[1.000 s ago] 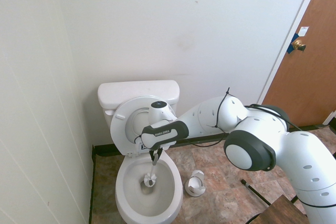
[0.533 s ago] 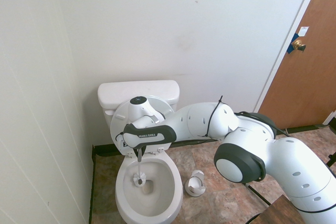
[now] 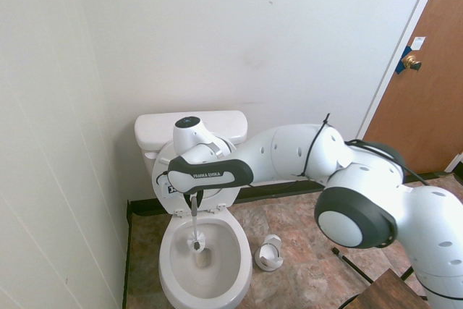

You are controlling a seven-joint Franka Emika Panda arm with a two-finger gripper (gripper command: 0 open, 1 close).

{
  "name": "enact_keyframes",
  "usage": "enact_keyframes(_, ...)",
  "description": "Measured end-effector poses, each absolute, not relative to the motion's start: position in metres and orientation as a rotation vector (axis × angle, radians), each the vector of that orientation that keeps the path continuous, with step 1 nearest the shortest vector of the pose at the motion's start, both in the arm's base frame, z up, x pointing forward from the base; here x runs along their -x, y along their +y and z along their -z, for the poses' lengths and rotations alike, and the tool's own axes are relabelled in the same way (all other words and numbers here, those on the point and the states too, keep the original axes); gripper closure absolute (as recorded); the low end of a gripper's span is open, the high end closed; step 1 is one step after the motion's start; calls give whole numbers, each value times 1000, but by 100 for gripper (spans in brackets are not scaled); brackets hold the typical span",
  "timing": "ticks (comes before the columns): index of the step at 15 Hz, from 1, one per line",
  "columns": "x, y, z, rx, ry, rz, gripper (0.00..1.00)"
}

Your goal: Clean the toilet

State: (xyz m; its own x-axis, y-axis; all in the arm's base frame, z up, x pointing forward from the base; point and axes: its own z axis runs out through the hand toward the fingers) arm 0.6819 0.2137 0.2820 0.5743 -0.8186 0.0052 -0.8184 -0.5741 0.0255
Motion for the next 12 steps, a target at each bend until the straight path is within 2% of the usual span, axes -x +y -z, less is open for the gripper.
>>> enact_keyframes(7,-606,162,-400,-2705,-1561,-95,100)
enact_keyframes(12,-550,70,-395,-2605,-1732,-100,100)
